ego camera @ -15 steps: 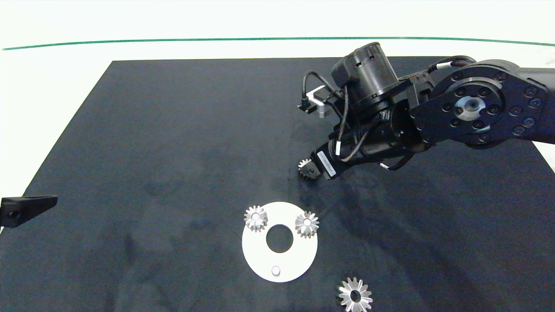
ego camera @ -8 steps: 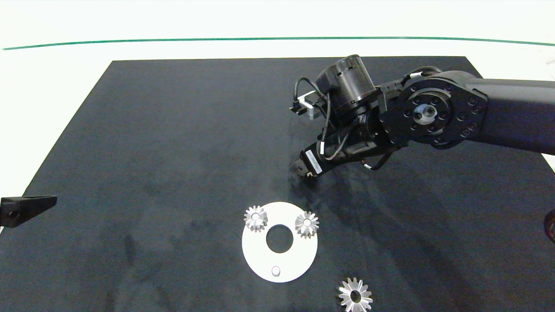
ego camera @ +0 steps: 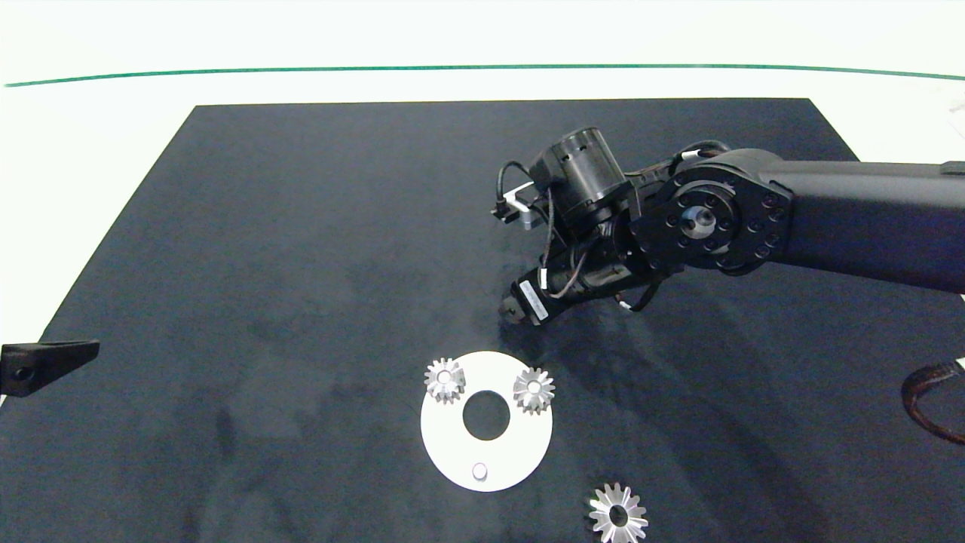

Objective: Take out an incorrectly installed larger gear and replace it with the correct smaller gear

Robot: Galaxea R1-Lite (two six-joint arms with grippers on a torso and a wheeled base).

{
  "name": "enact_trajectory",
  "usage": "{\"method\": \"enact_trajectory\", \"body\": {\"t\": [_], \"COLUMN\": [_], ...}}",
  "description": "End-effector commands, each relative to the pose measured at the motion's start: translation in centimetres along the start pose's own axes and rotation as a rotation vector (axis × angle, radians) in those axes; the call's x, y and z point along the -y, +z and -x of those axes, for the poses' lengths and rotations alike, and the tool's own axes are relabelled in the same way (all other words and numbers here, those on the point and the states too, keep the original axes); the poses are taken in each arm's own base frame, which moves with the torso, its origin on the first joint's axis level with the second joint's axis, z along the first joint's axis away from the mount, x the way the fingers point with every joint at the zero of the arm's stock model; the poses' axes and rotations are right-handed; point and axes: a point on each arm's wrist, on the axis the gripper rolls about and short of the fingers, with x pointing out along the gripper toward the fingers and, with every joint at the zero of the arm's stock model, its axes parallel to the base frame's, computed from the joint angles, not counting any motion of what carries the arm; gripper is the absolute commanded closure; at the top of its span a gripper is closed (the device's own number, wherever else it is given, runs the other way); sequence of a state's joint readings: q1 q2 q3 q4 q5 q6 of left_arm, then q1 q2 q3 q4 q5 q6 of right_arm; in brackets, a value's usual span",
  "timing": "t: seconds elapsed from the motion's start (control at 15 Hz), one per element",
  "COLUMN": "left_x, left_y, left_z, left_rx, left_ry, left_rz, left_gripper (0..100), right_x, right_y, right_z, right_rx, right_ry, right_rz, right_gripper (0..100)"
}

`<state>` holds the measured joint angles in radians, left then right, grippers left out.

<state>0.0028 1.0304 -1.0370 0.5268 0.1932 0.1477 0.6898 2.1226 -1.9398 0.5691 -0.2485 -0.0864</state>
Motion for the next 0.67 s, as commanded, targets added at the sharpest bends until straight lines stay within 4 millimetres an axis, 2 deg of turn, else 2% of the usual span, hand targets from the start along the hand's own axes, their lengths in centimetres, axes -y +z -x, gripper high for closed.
{"method": "enact_trajectory", "body": {"t": [0.07, 0.67], "left_x": [-0.01, 0.00], "left_y": [-0.05, -0.08], "left_z": [0.03, 0.01], "left_rx": [-0.003, -0.005], "left_ry": [0.001, 0.001], "left_rz": [-0.002, -0.002], "left_gripper": [0, 0], "right_x": [0.04, 0.09], "right_y": [-0.27, -0.39], "right_z": [-0.48, -0.47], "right_rx": [-0.017, -0.022], "right_ry": [-0.003, -0.002], "right_rz": [0.004, 0.003], "right_gripper": [2, 20]}}
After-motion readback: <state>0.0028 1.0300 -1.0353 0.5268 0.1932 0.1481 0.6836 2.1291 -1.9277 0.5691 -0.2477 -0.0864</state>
